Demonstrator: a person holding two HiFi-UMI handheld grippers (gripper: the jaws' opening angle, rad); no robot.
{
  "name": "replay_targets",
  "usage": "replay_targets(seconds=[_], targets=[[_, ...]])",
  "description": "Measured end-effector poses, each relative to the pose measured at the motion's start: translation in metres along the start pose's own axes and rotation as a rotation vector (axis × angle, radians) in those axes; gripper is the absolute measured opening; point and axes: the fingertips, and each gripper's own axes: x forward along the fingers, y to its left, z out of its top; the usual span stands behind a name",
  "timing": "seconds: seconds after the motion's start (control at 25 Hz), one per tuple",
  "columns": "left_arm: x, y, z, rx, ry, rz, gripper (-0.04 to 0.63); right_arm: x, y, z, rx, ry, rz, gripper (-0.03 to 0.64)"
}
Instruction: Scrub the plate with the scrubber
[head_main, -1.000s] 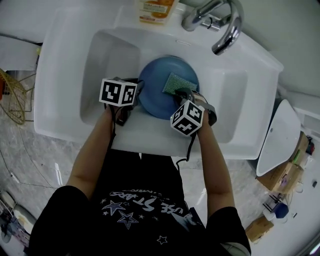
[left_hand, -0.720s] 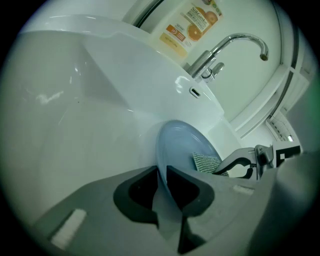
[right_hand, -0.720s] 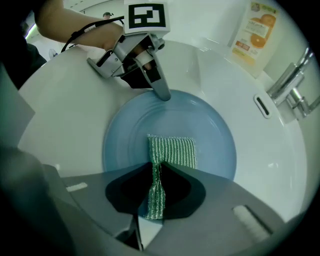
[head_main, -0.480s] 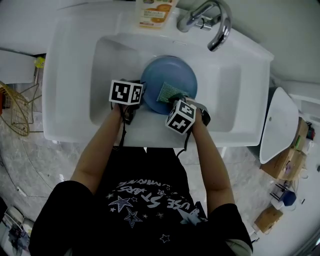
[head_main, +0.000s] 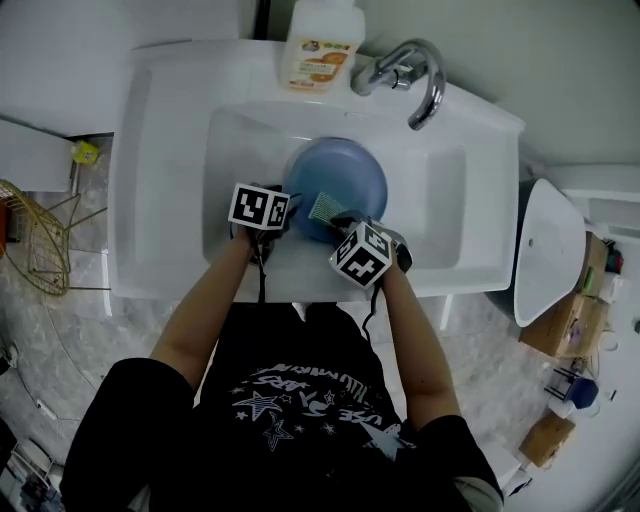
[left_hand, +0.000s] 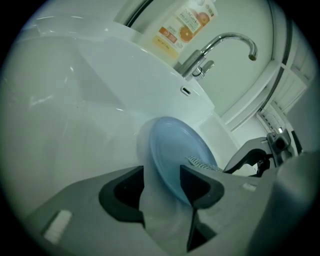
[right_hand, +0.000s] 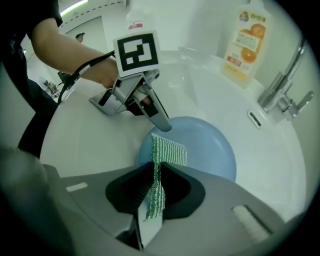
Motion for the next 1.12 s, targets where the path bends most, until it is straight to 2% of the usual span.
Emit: replay_targets(seconds=[0.12, 0.24, 0.52, 0.68, 0.92, 1.12], targets=[[-0.021, 0.0, 0.006, -0.024, -0.044, 0.019, 0.255, -0.026, -0.013, 0.011, 0.036, -0.076, -0.083, 0.083], [-0.052, -0.007, 0.018, -0.001, -0.118, 0.066, 0.258, -0.062, -0.027, 0.025, 0.058, -0.184, -0.174, 0.083], [-0.117, -0.059, 0.026, 0.031, -0.313, 0.145, 0.239, -0.142, -0.032, 0.02, 0.069, -0.368, -0.318, 0.081], [-0.144, -0.105, 0.024, 0.056, -0.418, 0.145, 0.19, -0.177, -0.021, 0.007, 0.081, -0.466, -0.351, 0.081], [-0.175, -0.167, 0.01, 0.132, -0.516, 0.177, 0.003, -0.222, 0.001, -0.017, 0.106, -0.579, -0.385, 0.08], [-0.193, -0.217, -0.008, 0.215, -0.557, 0.176, 0.002, -0.256, 0.017, -0.04, 0.072, -0.633, -0.459, 0.078]])
